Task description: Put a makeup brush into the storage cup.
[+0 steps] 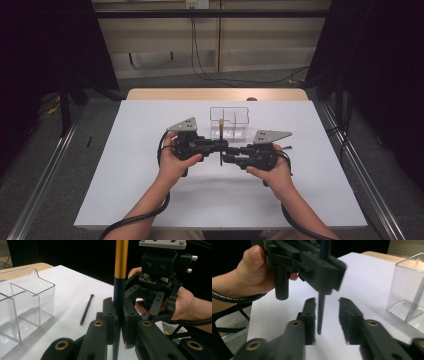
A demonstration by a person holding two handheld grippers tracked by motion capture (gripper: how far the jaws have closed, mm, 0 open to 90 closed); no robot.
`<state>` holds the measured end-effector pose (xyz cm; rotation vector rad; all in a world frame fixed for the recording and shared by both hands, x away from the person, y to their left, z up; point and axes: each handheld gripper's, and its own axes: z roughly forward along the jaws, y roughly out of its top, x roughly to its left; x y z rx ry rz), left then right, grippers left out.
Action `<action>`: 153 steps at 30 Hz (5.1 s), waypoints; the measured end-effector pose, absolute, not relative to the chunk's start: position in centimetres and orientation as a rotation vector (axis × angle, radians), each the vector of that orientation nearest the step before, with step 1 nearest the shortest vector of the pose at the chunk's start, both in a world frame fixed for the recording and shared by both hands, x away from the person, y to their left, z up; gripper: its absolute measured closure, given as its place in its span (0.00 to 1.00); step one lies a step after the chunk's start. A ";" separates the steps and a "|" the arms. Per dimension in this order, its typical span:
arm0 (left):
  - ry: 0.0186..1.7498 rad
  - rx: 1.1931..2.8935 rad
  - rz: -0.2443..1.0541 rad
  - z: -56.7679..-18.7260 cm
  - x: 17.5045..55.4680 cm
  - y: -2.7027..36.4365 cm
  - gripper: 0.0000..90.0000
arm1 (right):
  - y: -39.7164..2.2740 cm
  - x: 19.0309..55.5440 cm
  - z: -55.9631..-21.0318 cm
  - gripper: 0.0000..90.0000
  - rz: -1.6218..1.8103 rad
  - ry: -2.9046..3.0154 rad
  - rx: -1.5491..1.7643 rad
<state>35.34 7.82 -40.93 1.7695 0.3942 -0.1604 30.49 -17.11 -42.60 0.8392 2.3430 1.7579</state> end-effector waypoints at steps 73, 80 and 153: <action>0.362 1.821 -0.101 -41.3 34.9 7.0 0.93 | -16.5 32.2 -38.9 0.72 1.870 2.210 0.782; 0.359 1.819 -0.097 -41.3 34.8 7.0 0.92 | -16.3 32.1 -38.9 0.94 1.907 2.199 0.764; 0.366 1.754 0.039 -39.5 33.9 15.0 0.00 | -18.5 33.0 -37.8 0.94 1.897 2.102 0.747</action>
